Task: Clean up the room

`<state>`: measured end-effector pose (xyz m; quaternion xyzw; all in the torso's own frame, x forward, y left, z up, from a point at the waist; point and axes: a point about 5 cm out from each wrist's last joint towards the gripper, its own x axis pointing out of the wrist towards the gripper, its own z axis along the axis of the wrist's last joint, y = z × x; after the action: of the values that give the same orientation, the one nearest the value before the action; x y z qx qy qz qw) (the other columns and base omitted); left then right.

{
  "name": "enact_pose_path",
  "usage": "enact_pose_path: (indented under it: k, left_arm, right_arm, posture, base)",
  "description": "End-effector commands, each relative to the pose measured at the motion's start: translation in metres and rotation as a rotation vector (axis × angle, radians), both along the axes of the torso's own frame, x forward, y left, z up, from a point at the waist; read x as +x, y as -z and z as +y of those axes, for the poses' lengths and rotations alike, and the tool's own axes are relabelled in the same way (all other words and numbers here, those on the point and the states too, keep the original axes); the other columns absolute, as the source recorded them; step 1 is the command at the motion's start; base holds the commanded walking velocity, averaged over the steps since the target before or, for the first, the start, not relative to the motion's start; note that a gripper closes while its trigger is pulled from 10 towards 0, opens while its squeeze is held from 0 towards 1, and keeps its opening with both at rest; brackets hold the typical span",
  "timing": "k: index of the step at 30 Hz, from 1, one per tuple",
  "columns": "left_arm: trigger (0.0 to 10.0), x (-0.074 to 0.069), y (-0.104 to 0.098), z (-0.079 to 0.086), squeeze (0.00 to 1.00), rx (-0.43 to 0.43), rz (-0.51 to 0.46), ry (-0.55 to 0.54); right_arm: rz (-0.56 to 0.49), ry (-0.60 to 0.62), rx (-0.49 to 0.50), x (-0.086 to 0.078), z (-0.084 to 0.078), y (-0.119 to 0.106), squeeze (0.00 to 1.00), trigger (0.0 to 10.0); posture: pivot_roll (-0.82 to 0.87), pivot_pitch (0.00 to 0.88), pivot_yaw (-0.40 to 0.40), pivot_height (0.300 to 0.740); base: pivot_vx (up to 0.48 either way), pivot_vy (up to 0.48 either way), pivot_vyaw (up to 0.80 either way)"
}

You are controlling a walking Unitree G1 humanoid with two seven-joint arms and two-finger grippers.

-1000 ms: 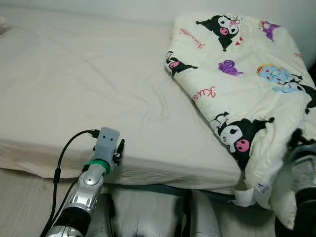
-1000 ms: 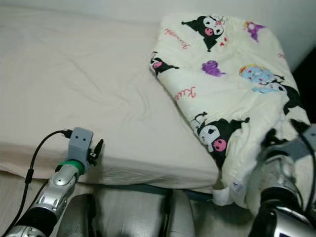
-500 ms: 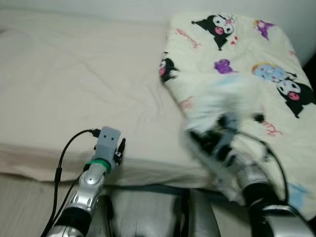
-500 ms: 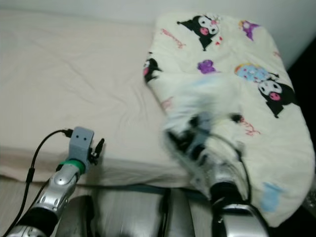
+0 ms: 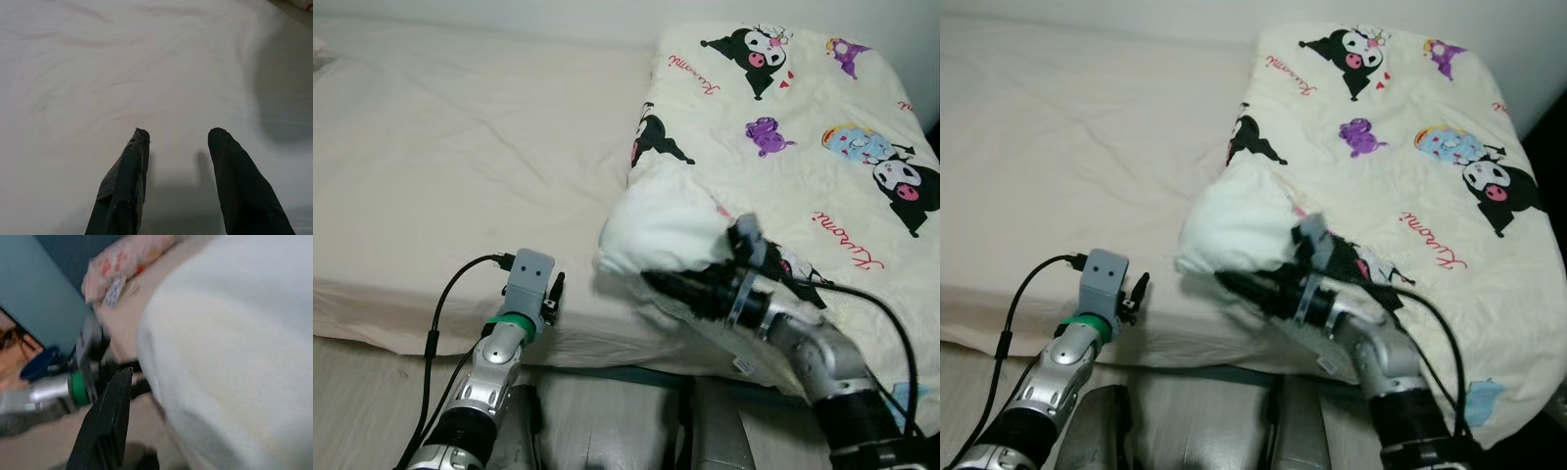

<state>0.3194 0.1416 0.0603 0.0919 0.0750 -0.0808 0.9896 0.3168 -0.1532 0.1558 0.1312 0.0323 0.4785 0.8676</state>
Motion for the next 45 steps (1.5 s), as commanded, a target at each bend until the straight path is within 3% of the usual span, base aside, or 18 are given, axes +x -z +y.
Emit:
enact_pose_path:
  k: [1, 9, 11, 15, 19, 22, 23, 25, 26, 27, 28, 30, 33, 34, 35, 37, 41, 45]
  left_arm:
    - [10.0, -0.006, 0.009, 0.000, 0.00, 0.000, 0.033, -0.002]
    - [10.0, 0.001, -0.001, 0.012, 0.00, 0.003, 0.000, -0.033]
    - [10.0, 0.007, -0.012, 0.027, 0.00, 0.006, -0.032, -0.076]
    - [10.0, 0.009, -0.015, 0.032, 0.00, 0.009, -0.039, -0.092]
    - [10.0, 0.012, -0.020, 0.041, 0.00, 0.017, -0.057, -0.135]
    - [10.0, 0.012, -0.020, 0.041, 0.00, 0.017, -0.057, -0.135]
    - [10.0, 0.015, -0.025, 0.048, 0.00, 0.024, -0.074, -0.161]
    - [10.0, 0.015, -0.025, 0.048, 0.00, 0.024, -0.074, -0.161]
    - [10.0, 0.016, -0.029, 0.053, 0.00, 0.027, -0.087, -0.174]
    - [10.0, 0.020, -0.037, 0.058, 0.00, 0.013, -0.109, -0.191]
    - [10.0, 0.020, -0.037, 0.058, 0.00, 0.013, -0.109, -0.191]
    - [10.0, 0.025, -0.050, 0.061, 0.00, -0.012, -0.145, -0.198]
    - [10.0, 0.028, -0.056, 0.056, 0.00, -0.034, -0.161, -0.179]
    - [10.0, 0.029, -0.062, 0.045, 0.00, -0.066, -0.177, -0.125]
    - [10.0, 0.029, -0.062, 0.045, 0.00, -0.066, -0.177, -0.125]
    - [10.0, 0.026, -0.075, 0.012, 0.00, -0.159, -0.193, 0.057]
    - [10.0, 0.024, -0.078, 0.002, 0.00, -0.186, -0.197, 0.113]
    - [10.0, 0.018, -0.078, -0.043, 0.00, -0.227, -0.157, 0.295]
  right_arm:
    - [-0.028, -0.015, 0.033, 0.000, 0.002, -0.010, 0.00, 10.0]
    - [-0.126, -0.270, -0.031, -0.037, 0.018, -0.037, 0.00, 10.0]
    - [-0.199, -0.413, -0.009, -0.062, 0.023, -0.070, 0.00, 10.0]
    - [-0.240, -0.451, 0.016, -0.069, 0.026, -0.086, 0.00, 10.0]
    - [-0.462, -0.363, 0.218, -0.059, 0.019, -0.158, 0.00, 10.0]
    - [-0.462, -0.363, 0.218, -0.059, 0.019, -0.158, 0.00, 10.0]
    - [-0.516, -0.217, 0.290, -0.046, 0.000, -0.174, 0.00, 10.0]
    - [-0.516, -0.217, 0.290, -0.046, 0.000, -0.174, 0.00, 10.0]
    - [-0.535, -0.096, 0.316, -0.037, -0.013, -0.178, 0.00, 10.0]
    - [-0.516, 0.115, 0.317, -0.018, -0.033, -0.171, 0.00, 10.0]
    - [-0.516, 0.115, 0.317, -0.018, -0.033, -0.171, 0.00, 10.0]
    - [-0.409, 0.406, 0.272, 0.008, -0.059, -0.143, 0.00, 10.0]
    - [-0.302, 0.526, 0.229, 0.022, -0.066, -0.117, 0.00, 10.0]
    - [-0.200, 0.598, 0.143, 0.035, -0.066, -0.086, 0.00, 10.0]
    - [-0.200, 0.598, 0.143, 0.035, -0.066, -0.086, 0.00, 10.0]
    - [-0.008, 0.590, -0.014, 0.047, -0.046, -0.023, 0.00, 10.0]
    - [0.038, 0.573, -0.050, 0.048, -0.039, -0.008, 0.00, 10.0]
    - [0.154, 0.412, -0.231, 0.042, -0.001, 0.040, 0.00, 10.0]
  posture:
    - [0.03, 0.082, 0.034, 0.575]
    - [0.02, 0.084, 0.039, 0.575]
    - [0.02, 0.093, 0.036, 0.575]
    - [0.02, 0.093, 0.038, 0.575]
    - [0.04, 0.095, 0.033, 0.575]
    - [0.04, 0.095, 0.033, 0.575]
    - [0.04, 0.099, 0.030, 0.575]
    - [0.04, 0.099, 0.030, 0.575]
    - [0.04, 0.099, 0.030, 0.575]
    - [0.03, 0.097, 0.027, 0.575]
    - [0.03, 0.097, 0.027, 0.575]
    - [0.04, 0.098, 0.027, 0.575]
    - [0.04, 0.097, 0.029, 0.575]
    - [0.04, 0.098, 0.032, 0.575]
    - [0.04, 0.098, 0.032, 0.575]
    - [0.05, 0.095, 0.035, 0.575]
    - [0.05, 0.095, 0.034, 0.575]
    - [0.06, 0.094, 0.025, 0.575]
  base:
    - [0.000, 0.000, 0.00]
    - [0.000, 0.000, 0.00]
    - [0.000, 0.000, 0.00]
    - [0.000, 0.000, 0.00]
    - [0.000, 0.000, 0.00]
    - [0.000, 0.000, 0.00]
    - [0.000, 0.000, 0.00]
    - [0.000, 0.000, 0.00]
    - [0.000, 0.000, 0.00]
    - [0.000, 0.000, 0.00]
    - [0.000, 0.000, 0.00]
    - [0.000, 0.000, 0.00]
    - [0.000, 0.000, 0.00]
    - [0.000, 0.000, 0.00]
    - [0.000, 0.000, 0.00]
    - [0.000, 0.000, 0.00]
    - [0.000, 0.000, 0.00]
    - [0.000, 0.000, 0.00]
